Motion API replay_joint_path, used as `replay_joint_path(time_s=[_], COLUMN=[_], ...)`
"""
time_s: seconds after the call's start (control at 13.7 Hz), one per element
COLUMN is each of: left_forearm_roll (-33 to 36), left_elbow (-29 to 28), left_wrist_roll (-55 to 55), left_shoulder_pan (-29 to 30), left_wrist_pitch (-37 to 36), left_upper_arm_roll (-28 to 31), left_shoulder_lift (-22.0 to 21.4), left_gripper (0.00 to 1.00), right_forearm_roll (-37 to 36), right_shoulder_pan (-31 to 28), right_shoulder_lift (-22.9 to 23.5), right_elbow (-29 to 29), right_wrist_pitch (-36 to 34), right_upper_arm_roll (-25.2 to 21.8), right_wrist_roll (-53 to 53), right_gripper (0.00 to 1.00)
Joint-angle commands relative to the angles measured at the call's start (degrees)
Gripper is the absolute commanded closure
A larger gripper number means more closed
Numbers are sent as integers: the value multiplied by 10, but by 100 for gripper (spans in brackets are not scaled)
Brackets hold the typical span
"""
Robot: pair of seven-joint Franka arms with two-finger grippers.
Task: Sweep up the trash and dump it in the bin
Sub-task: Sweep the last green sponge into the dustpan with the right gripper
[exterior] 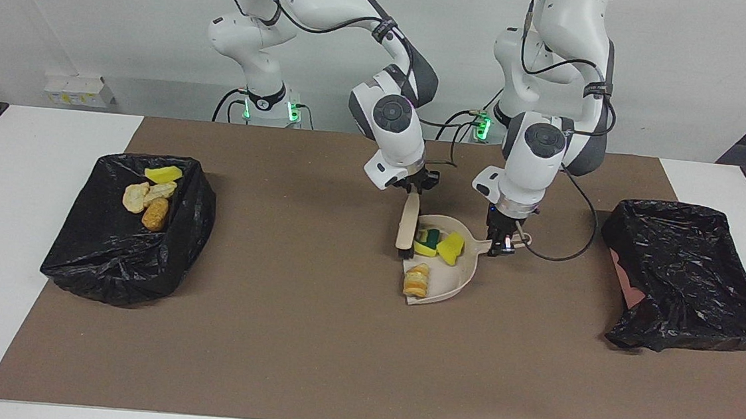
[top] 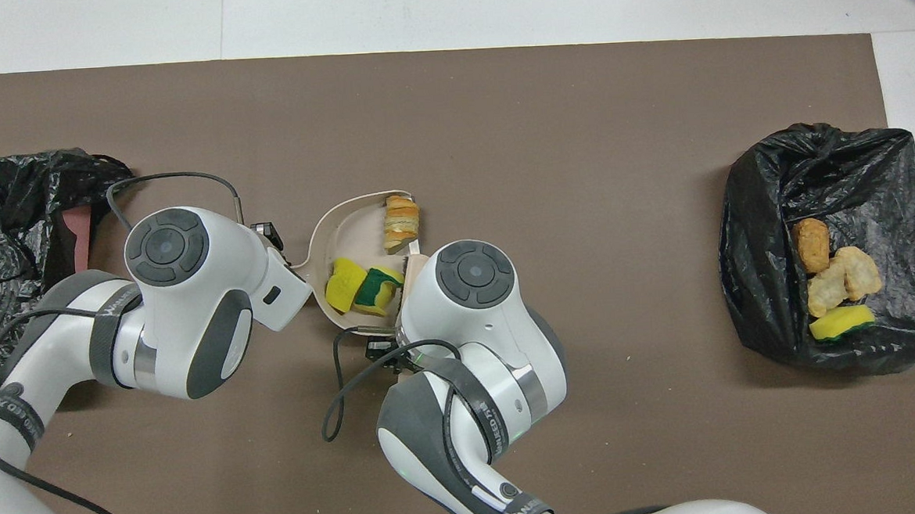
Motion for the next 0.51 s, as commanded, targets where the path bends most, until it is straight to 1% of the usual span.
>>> replay_joint_path(time_s=[0.0,0.15,0.22,0.44], left_forearm_roll=[11,11,11,11], left_elbow=[-22,-17,-15,2], left_wrist_roll=[-1,8,10,9], left_shoulder_pan=[3,8,13,19], left_wrist_pitch=[19,16,15,8], left_upper_arm_roll=[-1,-1,-1,0], left_shoulder_lift=[-18,-15,-13,-8], left_gripper=[100,100,100,100], right_forearm_roll=[11,-6,-17,-62], right_shoulder_pan=[-9,-13,-17,-34], right_shoulder_lift=[6,-9,-24,-67], right_elbow=[18,18,17,17], right_wrist_pitch=[-21,-73,-91,-180], right_upper_arm_roll=[4,0,-1,-1], right_wrist_roll=[-19,-20,-20,-18], right_gripper=[100,100,100,100])
